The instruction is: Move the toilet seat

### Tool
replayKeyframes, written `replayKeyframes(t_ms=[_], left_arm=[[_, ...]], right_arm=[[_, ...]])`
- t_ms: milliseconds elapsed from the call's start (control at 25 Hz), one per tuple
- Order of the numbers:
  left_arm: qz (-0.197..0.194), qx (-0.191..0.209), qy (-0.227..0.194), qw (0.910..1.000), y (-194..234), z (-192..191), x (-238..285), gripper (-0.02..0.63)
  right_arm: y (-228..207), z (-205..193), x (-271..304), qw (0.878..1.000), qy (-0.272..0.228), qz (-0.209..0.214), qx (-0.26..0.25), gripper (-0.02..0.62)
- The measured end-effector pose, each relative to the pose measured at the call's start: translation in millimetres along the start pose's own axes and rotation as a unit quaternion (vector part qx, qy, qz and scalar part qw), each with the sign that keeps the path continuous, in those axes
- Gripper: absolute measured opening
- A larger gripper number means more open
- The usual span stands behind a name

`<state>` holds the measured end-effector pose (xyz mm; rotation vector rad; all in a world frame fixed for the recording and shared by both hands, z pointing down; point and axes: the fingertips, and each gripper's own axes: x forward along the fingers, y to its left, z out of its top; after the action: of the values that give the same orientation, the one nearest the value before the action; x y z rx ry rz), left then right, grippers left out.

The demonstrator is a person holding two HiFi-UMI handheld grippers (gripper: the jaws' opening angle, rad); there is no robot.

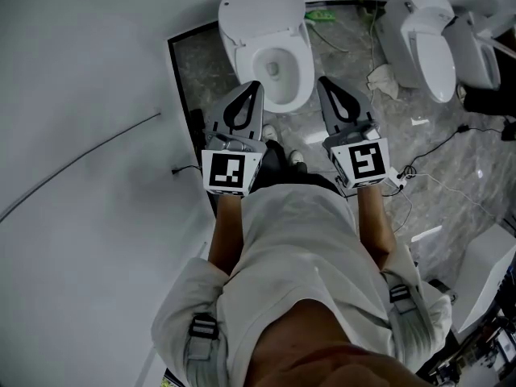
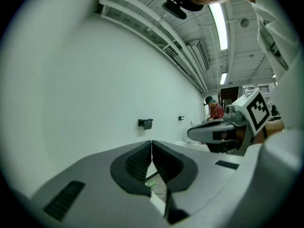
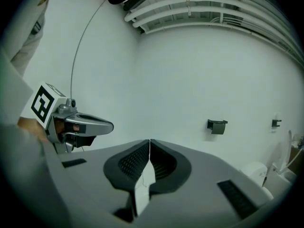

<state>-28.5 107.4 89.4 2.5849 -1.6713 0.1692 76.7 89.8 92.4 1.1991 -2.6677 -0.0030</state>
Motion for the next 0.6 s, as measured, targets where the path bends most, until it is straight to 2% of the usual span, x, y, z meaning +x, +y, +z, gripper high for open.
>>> replayKeyframes(t_ms=[280, 600], left_arm=[[0.000, -0.024, 0.015, 0.9996, 40, -40, 31, 0.023], [-0.016, -0.034, 0.038, 0.9986, 66, -97, 66, 0.024]], right_arm=[[-7, -32, 40, 0.999, 0.034, -0.025, 0.015, 0.021], [-11, -82, 83, 0.996, 0.073, -0.041, 0.021, 0.021]])
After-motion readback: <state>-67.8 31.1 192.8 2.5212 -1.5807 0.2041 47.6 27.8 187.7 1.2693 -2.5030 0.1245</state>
